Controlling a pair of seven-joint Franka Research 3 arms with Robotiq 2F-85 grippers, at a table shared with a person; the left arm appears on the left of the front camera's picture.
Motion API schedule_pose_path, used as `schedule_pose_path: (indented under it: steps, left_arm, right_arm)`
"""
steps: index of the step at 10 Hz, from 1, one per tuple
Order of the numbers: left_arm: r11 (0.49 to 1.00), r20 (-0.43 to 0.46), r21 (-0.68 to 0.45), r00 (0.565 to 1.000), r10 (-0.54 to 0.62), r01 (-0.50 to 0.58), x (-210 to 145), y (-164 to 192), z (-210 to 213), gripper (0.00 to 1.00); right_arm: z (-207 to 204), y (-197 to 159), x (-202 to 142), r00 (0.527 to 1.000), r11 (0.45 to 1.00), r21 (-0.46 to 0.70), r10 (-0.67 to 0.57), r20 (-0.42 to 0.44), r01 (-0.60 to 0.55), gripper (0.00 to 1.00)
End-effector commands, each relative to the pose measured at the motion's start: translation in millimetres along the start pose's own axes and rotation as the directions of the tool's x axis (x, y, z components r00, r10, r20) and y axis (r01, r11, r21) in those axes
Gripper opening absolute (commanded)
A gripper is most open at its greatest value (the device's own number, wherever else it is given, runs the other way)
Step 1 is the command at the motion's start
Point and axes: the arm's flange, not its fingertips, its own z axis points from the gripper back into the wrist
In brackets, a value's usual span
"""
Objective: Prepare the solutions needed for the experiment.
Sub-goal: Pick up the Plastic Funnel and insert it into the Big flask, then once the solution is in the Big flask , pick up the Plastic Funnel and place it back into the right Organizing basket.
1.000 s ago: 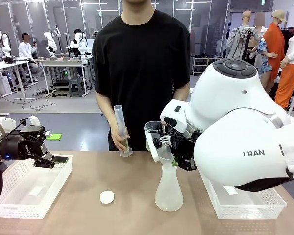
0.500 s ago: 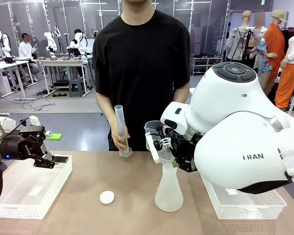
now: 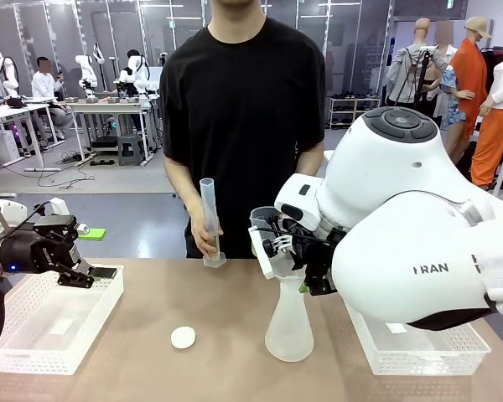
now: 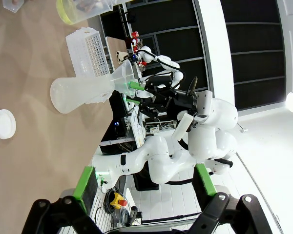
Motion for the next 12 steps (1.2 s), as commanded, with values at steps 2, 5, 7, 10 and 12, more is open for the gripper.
schedule_pose_path:
  steps: [2, 5, 7, 10, 12]
  left_arm:
    - [1.000, 0.012, -0.012, 1.000, -0.003, 0.003, 1.4, -2.6, -1.4, 1.00]
    - [1.000, 0.012, -0.012, 1.000, -0.003, 0.003, 1.4, -2.6, -1.4, 1.00]
    - [1.000, 0.012, -0.012, 1.000, -0.003, 0.003, 1.4, -2.6, -1.4, 1.00]
    - [1.000, 0.012, -0.012, 1.000, -0.003, 0.003, 1.4, -2.6, -1.4, 1.00]
    - [1.000, 0.012, -0.012, 1.000, -0.003, 0.003, 1.4, -2.6, -1.4, 1.00]
  right_arm:
    - [0.2, 0.8, 1.0, 1.000, 1.000, 0.000, -0.002, 0.005, 0.002, 0.49]
    - [0.2, 0.8, 1.0, 1.000, 1.000, 0.000, -0.002, 0.005, 0.002, 0.49]
    - [0.2, 0.8, 1.0, 1.000, 1.000, 0.000, -0.002, 0.005, 0.002, 0.49]
    - [0.2, 0.8, 1.0, 1.000, 1.000, 0.000, -0.002, 0.005, 0.002, 0.49]
    - [0.1, -0.1, 0.2, 1.000, 1.000, 0.000, 0.000, 0.000, 0.000, 0.50]
